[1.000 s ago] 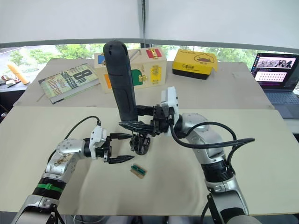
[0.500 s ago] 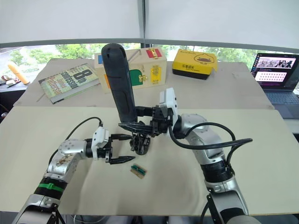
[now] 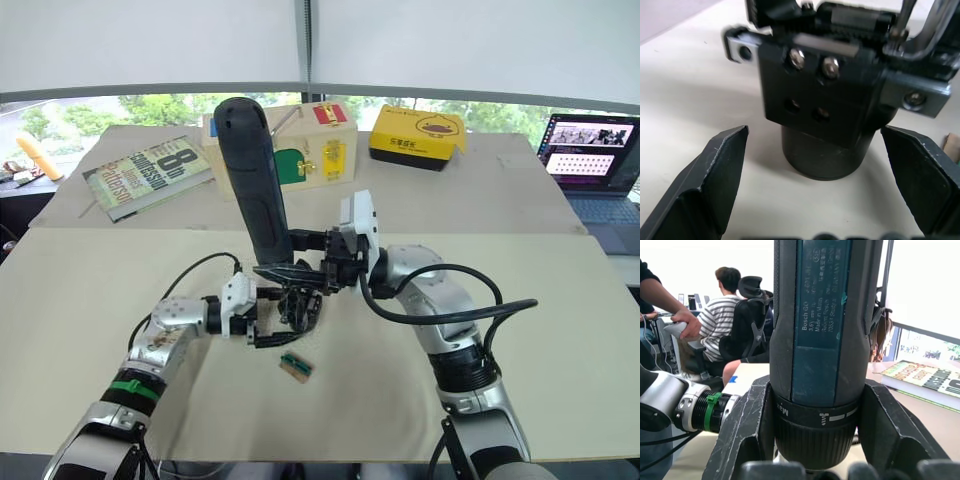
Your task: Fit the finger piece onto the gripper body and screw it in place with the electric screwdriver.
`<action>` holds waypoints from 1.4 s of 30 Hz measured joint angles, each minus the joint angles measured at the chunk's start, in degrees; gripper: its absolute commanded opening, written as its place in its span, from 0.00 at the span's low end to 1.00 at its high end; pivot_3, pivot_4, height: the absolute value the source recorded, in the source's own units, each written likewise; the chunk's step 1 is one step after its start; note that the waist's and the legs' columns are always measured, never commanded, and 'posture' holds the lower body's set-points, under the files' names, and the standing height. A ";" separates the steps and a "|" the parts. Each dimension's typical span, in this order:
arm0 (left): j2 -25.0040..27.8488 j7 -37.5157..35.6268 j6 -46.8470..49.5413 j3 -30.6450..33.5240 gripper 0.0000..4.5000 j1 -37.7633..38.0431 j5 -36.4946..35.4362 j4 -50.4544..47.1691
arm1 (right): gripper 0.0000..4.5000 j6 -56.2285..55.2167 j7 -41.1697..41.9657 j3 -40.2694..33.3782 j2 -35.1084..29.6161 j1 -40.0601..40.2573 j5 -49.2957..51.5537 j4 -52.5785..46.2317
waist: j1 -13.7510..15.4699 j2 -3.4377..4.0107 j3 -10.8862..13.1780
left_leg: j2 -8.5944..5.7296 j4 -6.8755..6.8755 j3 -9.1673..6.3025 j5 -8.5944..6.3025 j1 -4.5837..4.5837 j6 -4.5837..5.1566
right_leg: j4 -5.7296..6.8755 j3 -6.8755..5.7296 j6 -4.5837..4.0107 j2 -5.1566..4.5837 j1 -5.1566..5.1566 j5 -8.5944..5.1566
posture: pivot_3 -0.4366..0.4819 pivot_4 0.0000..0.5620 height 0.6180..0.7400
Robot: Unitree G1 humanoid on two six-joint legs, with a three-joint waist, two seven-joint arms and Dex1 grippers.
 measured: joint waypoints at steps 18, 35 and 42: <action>-2.92 -3.70 -3.30 -0.23 1.00 -3.86 0.93 6.54 | 0.42 0.00 -0.03 0.00 -0.12 0.02 -0.14 0.00 | 0.16 0.00 0.00 | -0.02 0.01 -0.01 0.00 0.02 0.01 | -0.02 -0.02 0.03 -0.03 0.07 0.02 | 0.48 0.27 1.00; -3.07 -3.67 -6.99 -1.34 0.51 -3.45 2.72 6.84 | 0.42 -1.62 -1.34 0.08 -0.07 2.65 -0.39 -1.19 | 0.23 0.00 -0.06 | -0.01 0.01 -0.10 0.00 0.13 0.01 | -0.08 0.00 0.04 -0.06 0.21 0.02 | 0.48 0.27 1.00; -3.20 -2.58 -6.53 -1.40 0.51 -3.31 3.26 6.85 | 0.42 -2.71 -2.53 0.44 -0.14 4.04 -0.68 -1.22 | 0.32 -0.01 -0.17 | -0.01 0.01 -0.15 0.00 0.36 0.01 | -0.13 0.13 0.05 -0.13 0.37 0.02 | 0.48 0.27 1.00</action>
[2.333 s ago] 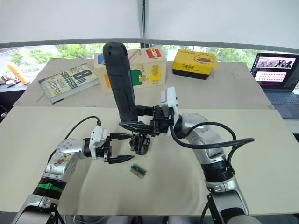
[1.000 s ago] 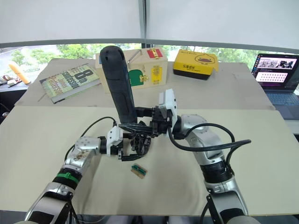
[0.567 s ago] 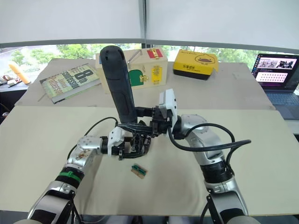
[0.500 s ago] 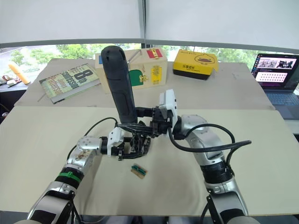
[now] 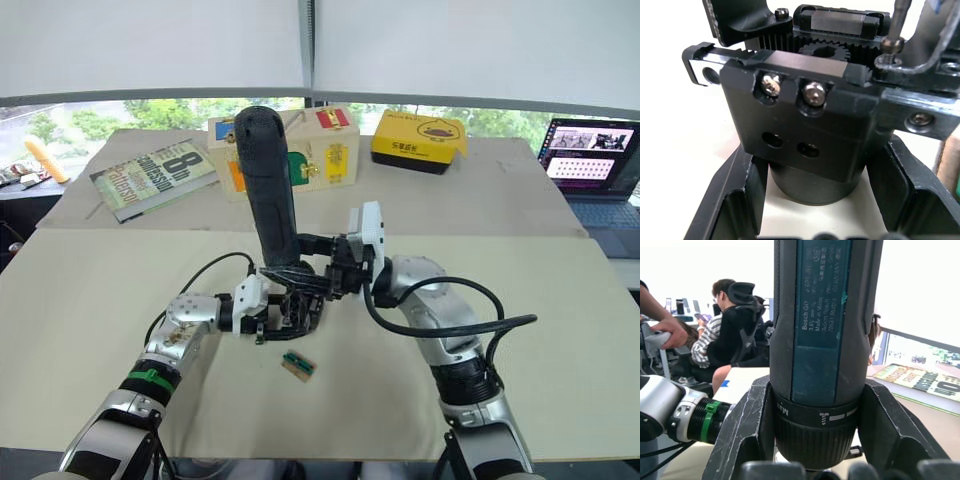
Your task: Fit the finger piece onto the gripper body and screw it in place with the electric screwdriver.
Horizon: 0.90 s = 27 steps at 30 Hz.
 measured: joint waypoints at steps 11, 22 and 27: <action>-0.41 0.70 2.08 -0.01 0.51 0.35 0.10 -0.05 | 0.42 0.67 -2.70 2.40 -0.02 -0.57 -1.69 0.03 | 0.08 0.01 -0.15 | 0.06 -0.03 -0.14 -0.03 0.57 0.03 | -0.10 0.00 0.00 -0.04 0.60 -0.01 | 0.48 0.27 1.00; -0.40 0.99 2.42 0.11 0.51 0.66 0.06 -0.45 | 0.42 0.01 -2.96 3.17 0.02 -0.86 -2.12 0.08 | 0.02 0.01 -0.18 | 0.06 -0.03 -0.21 -0.05 0.57 0.07 | -0.07 -0.01 -0.02 -0.21 0.57 -0.01 | 0.48 0.27 1.00; -0.48 1.05 2.28 0.27 0.51 0.62 0.05 -0.45 | 0.42 0.19 -2.12 3.03 -0.04 -1.97 -2.11 0.29 | 0.04 0.01 -0.17 | 0.06 -0.03 -0.26 -0.06 0.50 0.09 | -0.08 -0.03 -0.02 -0.29 0.51 0.00 | 0.48 0.27 1.00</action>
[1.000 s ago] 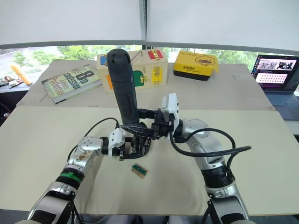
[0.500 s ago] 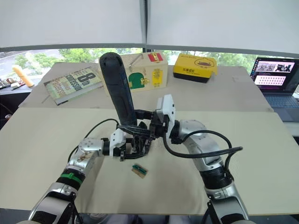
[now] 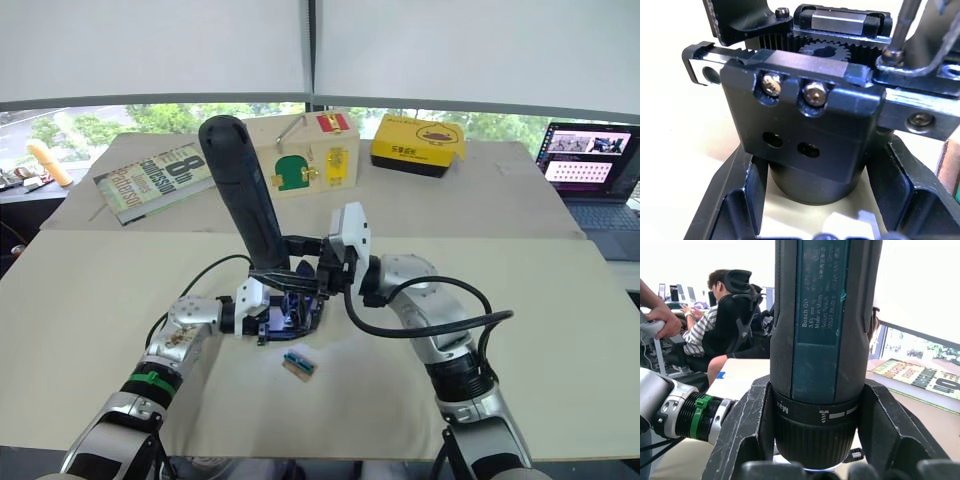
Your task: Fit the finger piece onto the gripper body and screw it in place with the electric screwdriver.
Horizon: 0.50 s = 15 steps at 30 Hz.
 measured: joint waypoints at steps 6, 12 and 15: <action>-0.38 0.32 -0.13 0.17 0.51 -0.31 0.01 0.28 | 0.42 1.37 0.83 -0.57 -0.66 -1.30 0.51 -0.02 | 0.19 -0.01 0.01 | -0.02 0.01 -0.03 -0.04 -0.10 0.07 | -0.02 -0.02 0.01 -0.16 -0.06 0.01 | 0.48 0.27 1.00; -0.54 0.27 0.04 0.07 0.51 -0.91 0.01 0.43 | 0.42 1.67 1.69 -2.24 -0.28 -3.37 2.07 -0.06 | 0.33 -0.03 0.05 | -0.10 0.02 -0.01 0.04 -0.57 0.20 | 0.05 -0.15 0.04 -0.37 -0.52 0.05 | 0.48 0.27 1.00; -0.64 0.27 -0.04 -0.28 0.51 -1.33 0.01 0.54 | 0.42 1.31 2.25 -4.46 0.45 -4.95 4.89 -1.22 | 0.48 -0.02 0.05 | -0.20 0.07 0.03 0.11 -0.84 0.27 | 0.05 -0.22 0.11 -0.25 -0.72 0.13 | 0.48 0.27 1.00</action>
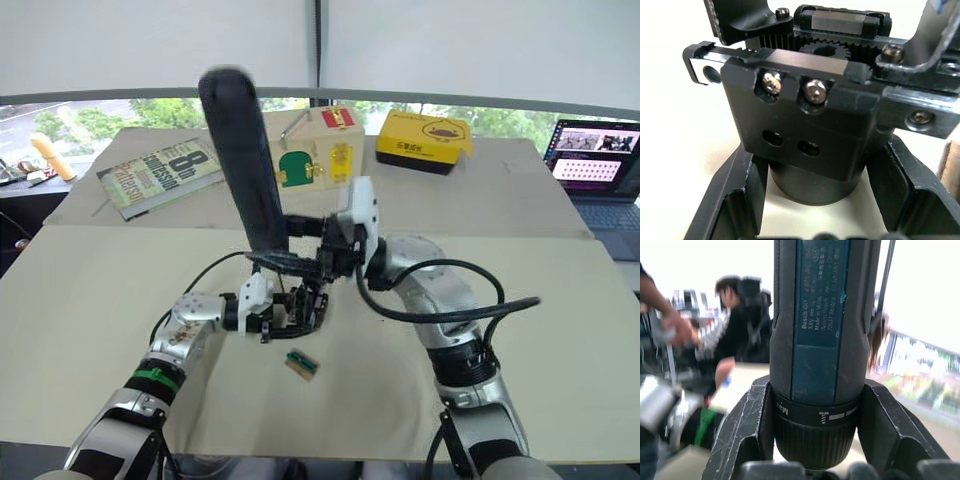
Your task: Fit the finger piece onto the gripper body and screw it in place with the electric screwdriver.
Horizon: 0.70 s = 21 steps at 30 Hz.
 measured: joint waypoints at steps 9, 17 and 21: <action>-0.07 0.80 1.08 -0.13 0.99 -0.73 0.13 0.75 | 0.42 -0.05 2.08 -1.07 0.11 -0.14 1.88 -0.75 | 0.00 0.00 0.00 | -0.04 0.02 0.03 0.02 -0.01 0.04 | -0.04 0.07 0.08 0.03 0.01 0.05 | 0.48 0.27 1.00; 2.14 0.42 0.97 1.15 0.99 1.14 -1.34 -0.91 | 0.42 2.34 1.66 -3.79 0.13 -2.41 8.69 -4.10 | -0.99 0.01 0.01 | 0.07 0.00 0.05 0.02 -0.02 0.02 | -0.05 0.08 0.02 0.07 -0.08 0.07 | 0.48 0.27 1.00; 7.69 -2.27 1.75 4.11 0.99 4.46 -4.37 -3.15 | 0.42 4.65 0.72 -6.50 -3.51 -2.15 12.04 -8.54 | -1.69 0.02 0.02 | 0.19 -0.10 0.08 0.03 -0.04 -0.09 | -0.06 0.11 -0.08 0.24 -0.23 0.03 | 0.48 0.27 1.00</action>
